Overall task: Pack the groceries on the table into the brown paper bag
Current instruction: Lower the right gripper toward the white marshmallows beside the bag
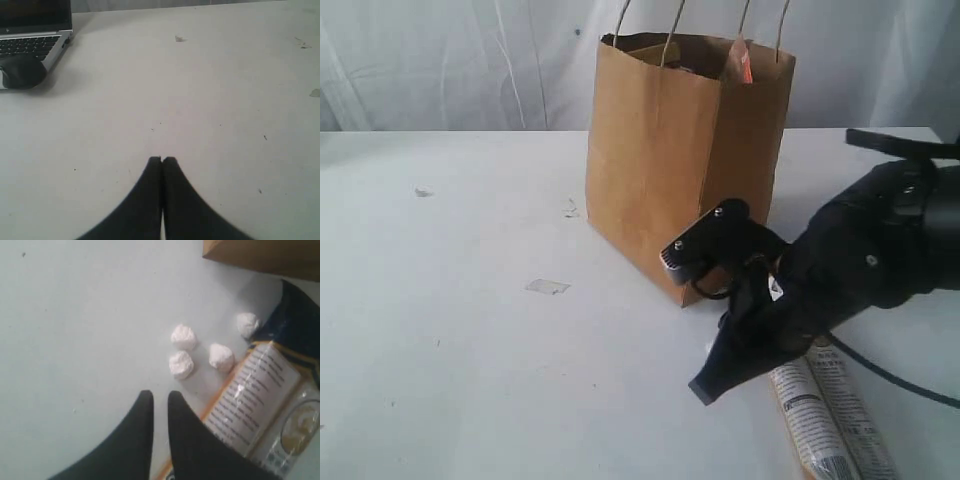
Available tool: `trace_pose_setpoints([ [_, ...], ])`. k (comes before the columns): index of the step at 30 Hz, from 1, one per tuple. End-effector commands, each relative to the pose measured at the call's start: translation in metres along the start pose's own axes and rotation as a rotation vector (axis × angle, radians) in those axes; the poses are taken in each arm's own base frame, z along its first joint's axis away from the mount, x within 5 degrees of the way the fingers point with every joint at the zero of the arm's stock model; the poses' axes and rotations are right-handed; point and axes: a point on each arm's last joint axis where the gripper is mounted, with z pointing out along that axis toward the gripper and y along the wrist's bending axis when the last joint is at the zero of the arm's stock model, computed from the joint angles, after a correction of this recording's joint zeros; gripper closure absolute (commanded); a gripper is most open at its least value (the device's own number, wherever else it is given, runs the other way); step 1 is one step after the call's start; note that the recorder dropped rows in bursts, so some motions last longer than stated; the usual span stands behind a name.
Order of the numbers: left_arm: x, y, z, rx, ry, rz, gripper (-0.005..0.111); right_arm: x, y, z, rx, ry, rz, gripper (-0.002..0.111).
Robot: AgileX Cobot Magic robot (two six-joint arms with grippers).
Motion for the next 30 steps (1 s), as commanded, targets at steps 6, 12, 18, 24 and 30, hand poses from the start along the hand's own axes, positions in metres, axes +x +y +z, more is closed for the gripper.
trace_pose_setpoints([
  [6,0.001,0.0,0.0,0.001,-0.004,-0.005,0.107,-0.015,0.0,0.031,0.007,-0.083,-0.044,0.074],
  [12,0.001,0.0,0.0,0.001,-0.004,-0.005,0.107,-0.012,-0.003,0.052,0.034,-0.044,-0.106,0.074],
  [18,0.001,0.0,0.0,0.001,-0.004,-0.005,0.107,-0.009,-0.006,0.063,0.064,-0.011,-0.205,0.074],
  [24,0.001,0.0,0.0,0.001,-0.004,-0.005,0.107,-0.008,-0.014,0.07,0.07,-0.019,-0.139,0.074],
  [30,0.001,0.0,0.0,0.001,-0.004,-0.005,0.107,-0.009,-0.014,0.07,0.067,-0.026,-0.1,0.102],
])
